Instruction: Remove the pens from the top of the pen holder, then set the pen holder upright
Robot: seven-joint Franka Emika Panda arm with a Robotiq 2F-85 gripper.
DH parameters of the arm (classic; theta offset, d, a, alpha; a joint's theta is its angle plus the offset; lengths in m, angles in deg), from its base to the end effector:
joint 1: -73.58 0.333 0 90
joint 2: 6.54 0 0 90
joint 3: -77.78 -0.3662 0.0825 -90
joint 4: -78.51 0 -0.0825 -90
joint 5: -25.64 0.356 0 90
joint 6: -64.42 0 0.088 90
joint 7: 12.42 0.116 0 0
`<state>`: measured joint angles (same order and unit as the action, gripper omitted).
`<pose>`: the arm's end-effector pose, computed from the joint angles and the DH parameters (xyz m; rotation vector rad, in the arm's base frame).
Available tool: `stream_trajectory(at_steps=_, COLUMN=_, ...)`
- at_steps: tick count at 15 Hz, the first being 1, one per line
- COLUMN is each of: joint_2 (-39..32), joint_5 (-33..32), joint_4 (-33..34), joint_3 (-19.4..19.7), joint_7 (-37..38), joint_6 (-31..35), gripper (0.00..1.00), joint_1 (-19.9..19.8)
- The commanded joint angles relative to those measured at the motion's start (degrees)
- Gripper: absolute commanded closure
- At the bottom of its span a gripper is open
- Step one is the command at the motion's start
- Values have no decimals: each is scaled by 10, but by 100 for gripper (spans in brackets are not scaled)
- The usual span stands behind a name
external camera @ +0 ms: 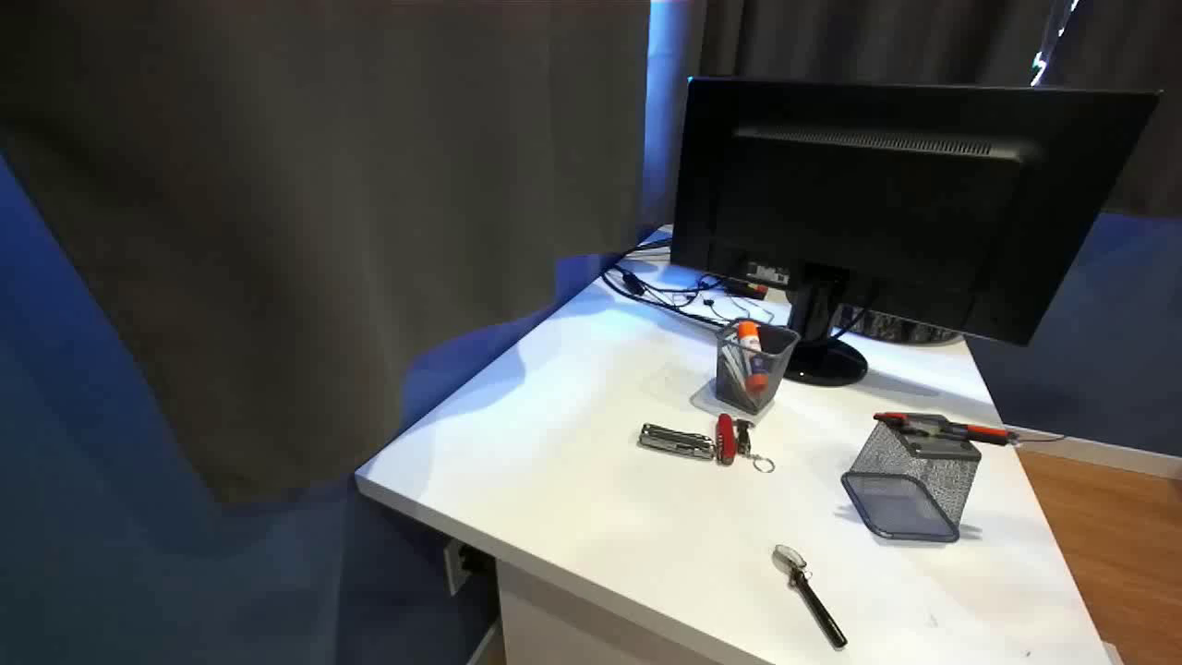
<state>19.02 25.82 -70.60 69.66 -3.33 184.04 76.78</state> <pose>0.3320 0.0690 0.4477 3.0702 0.0328 -0.0944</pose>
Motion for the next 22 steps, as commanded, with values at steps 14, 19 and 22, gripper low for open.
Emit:
stream_trajectory(at_steps=14, joint_2=-157, joint_5=-12, joint_4=118, joint_3=-38, joint_7=-103, joint_6=2, gripper=0, joint_1=78)
stream_trajectory(at_steps=19, joint_2=-281, joint_5=-56, joint_4=230, joint_3=-82, joint_7=-138, joint_6=-3, gripper=0, joint_1=121)
stream_trajectory(at_steps=22, joint_2=-337, joint_5=-88, joint_4=274, joint_3=-96, joint_7=-176, joint_6=7, gripper=0, joint_1=140)
